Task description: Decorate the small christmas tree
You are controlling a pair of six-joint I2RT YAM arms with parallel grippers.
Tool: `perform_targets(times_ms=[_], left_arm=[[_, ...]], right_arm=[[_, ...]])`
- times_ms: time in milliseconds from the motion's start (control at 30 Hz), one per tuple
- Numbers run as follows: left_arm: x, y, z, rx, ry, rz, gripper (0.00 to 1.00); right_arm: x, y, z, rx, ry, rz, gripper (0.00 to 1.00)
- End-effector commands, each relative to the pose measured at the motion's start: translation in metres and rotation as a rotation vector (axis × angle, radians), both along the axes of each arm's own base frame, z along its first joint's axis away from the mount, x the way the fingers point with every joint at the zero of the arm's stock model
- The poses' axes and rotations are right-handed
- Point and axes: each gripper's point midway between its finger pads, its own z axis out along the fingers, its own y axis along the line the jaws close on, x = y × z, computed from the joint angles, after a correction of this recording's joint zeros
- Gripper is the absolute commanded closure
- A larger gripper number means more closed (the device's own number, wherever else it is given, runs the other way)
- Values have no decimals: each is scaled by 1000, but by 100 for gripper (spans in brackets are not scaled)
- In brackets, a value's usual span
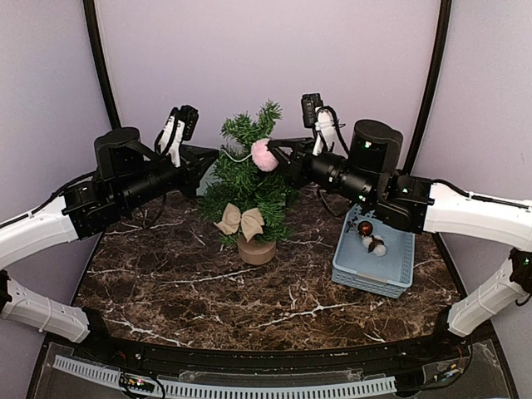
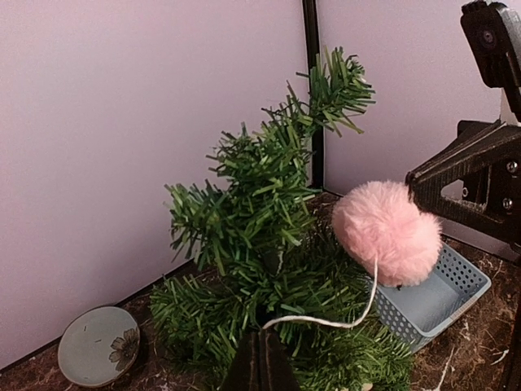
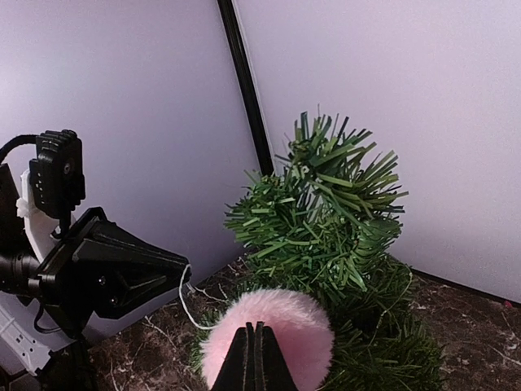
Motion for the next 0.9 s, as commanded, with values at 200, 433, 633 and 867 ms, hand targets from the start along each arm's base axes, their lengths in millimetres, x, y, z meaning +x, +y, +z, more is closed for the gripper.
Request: perform_targets(times_ms=[200, 433, 633, 867], left_arm=[[-11, -38, 97, -54, -200, -196, 100], [-2, -66, 132, -94, -282, -259, 100], [32, -78, 142, -88, -282, -157, 100], [45, -58, 142, -83, -266, -21, 100]], right_arm=[[-25, -54, 80, 189, -184, -62, 100], [-26, -84, 106, 227, -257, -163, 100], [1, -77, 107, 179, -279, -293, 100], [11, -68, 100, 168, -283, -324, 100]])
